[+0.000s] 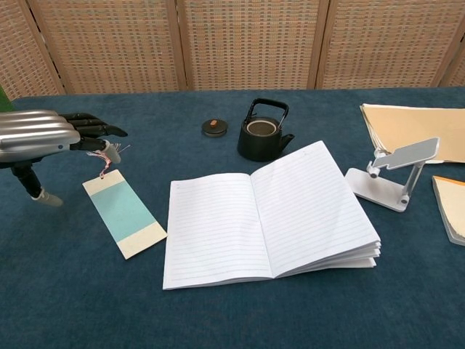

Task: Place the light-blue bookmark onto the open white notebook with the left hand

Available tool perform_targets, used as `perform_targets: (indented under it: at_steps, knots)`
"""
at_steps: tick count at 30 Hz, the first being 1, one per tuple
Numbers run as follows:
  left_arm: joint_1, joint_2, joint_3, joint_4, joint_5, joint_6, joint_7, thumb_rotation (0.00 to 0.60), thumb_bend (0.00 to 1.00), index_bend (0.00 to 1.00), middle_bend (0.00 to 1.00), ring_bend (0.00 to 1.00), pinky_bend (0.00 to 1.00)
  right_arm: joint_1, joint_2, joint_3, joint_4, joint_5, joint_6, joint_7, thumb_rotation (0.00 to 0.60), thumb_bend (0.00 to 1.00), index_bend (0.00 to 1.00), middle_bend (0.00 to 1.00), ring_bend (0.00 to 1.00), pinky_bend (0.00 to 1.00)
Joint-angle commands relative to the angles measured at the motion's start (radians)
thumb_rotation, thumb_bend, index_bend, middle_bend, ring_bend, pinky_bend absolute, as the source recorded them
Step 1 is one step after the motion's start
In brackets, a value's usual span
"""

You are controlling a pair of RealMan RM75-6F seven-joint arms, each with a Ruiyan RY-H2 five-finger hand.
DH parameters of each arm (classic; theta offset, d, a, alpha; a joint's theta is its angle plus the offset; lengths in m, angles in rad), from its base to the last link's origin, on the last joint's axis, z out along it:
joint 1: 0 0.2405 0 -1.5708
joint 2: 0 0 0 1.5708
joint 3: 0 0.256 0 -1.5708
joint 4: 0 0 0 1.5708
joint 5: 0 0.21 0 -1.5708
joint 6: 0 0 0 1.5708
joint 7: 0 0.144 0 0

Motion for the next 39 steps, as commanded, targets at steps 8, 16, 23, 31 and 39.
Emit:
perform_targets:
  at_steps: [8, 16, 23, 31, 39]
  knots:
    - [-0.067, 0.011, 0.025, -0.042, -0.024, -0.098, 0.038, 0.600, 0.13, 0.22, 0.00, 0.00, 0.00, -0.003, 0.005, 0.008, 0.007, 0.008, 0.011, 0.024, 0.600, 0.12, 0.03, 0.00, 0.00, 0.00]
    - [-0.102, -0.022, 0.028, -0.036, -0.051, -0.141, 0.073, 0.600, 0.13, 0.23, 0.00, 0.00, 0.00, -0.003, 0.007, 0.008, 0.007, 0.008, 0.013, 0.032, 0.600, 0.12, 0.03, 0.00, 0.00, 0.00]
    - [-0.122, -0.054, 0.034, -0.023, -0.060, -0.155, 0.093, 0.600, 0.13, 0.24, 0.00, 0.00, 0.00, -0.006, 0.010, 0.011, 0.006, 0.011, 0.020, 0.039, 0.600, 0.12, 0.03, 0.00, 0.00, 0.00]
    - [-0.133, -0.077, 0.042, -0.006, -0.064, -0.152, 0.107, 0.600, 0.13, 0.25, 0.00, 0.00, 0.00, -0.007, 0.012, 0.013, 0.007, 0.014, 0.021, 0.045, 0.600, 0.12, 0.03, 0.00, 0.00, 0.00]
    - [-0.143, -0.099, 0.051, 0.010, -0.075, -0.163, 0.112, 0.600, 0.13, 0.25, 0.00, 0.00, 0.00, -0.007, 0.012, 0.014, 0.008, 0.017, 0.021, 0.050, 0.600, 0.12, 0.03, 0.00, 0.00, 0.00]
